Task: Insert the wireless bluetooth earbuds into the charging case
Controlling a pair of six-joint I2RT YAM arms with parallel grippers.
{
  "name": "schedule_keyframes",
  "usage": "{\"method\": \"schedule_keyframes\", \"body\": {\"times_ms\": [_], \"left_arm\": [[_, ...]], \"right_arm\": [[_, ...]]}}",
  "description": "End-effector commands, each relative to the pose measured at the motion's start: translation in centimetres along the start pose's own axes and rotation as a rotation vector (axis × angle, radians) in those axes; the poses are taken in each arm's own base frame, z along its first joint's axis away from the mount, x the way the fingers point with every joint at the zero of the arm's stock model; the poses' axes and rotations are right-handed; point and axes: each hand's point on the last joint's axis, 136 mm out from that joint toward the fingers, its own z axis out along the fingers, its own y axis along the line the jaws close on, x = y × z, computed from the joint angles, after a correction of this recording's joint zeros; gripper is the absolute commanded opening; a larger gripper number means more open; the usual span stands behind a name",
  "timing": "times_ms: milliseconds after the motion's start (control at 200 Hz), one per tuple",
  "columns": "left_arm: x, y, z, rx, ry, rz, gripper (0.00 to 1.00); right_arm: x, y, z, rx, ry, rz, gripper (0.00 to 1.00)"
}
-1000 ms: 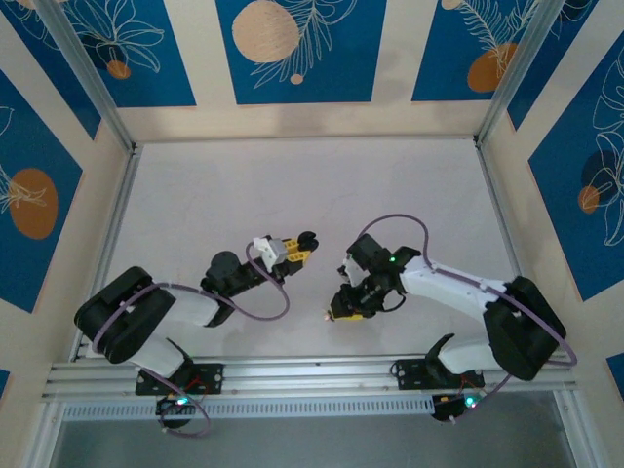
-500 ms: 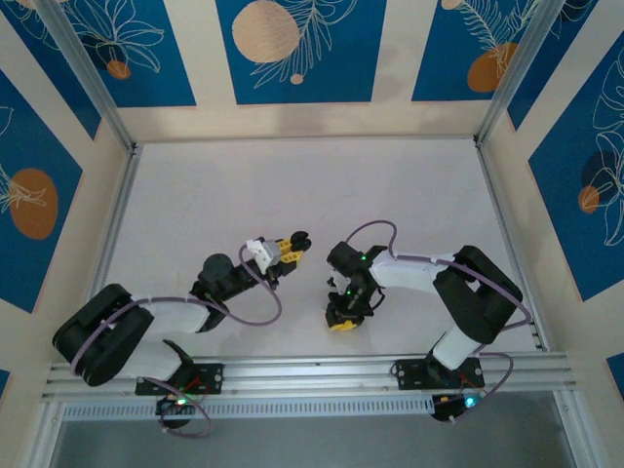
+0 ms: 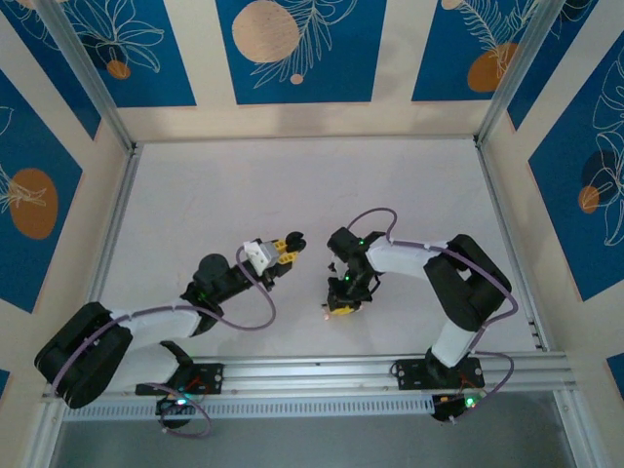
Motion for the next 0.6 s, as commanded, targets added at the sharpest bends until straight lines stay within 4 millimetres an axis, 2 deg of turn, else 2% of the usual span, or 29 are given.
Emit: {"method": "schedule_keyframes", "body": {"times_ms": [0, 265, 475, 595], "left_arm": [[0.1, 0.5, -0.5, -0.027, 0.009, 0.027, 0.21], [0.2, 0.7, -0.7, -0.039, 0.022, 0.039, 0.21], [0.0, 0.7, -0.9, -0.042, 0.022, 0.042, 0.21], [-0.1, 0.7, -1.0, -0.043, 0.021, 0.044, 0.21]], "right_arm": [[-3.8, -0.2, -0.4, 0.030, -0.119, -0.055, 0.17], [-5.8, 1.8, -1.7, -0.053, -0.156, -0.085, 0.19], [-5.0, 2.8, -4.4, -0.067, -0.187, -0.052, 0.26], [-4.9, 2.9, -4.9, -0.017, -0.191, -0.100, 0.28]]}}
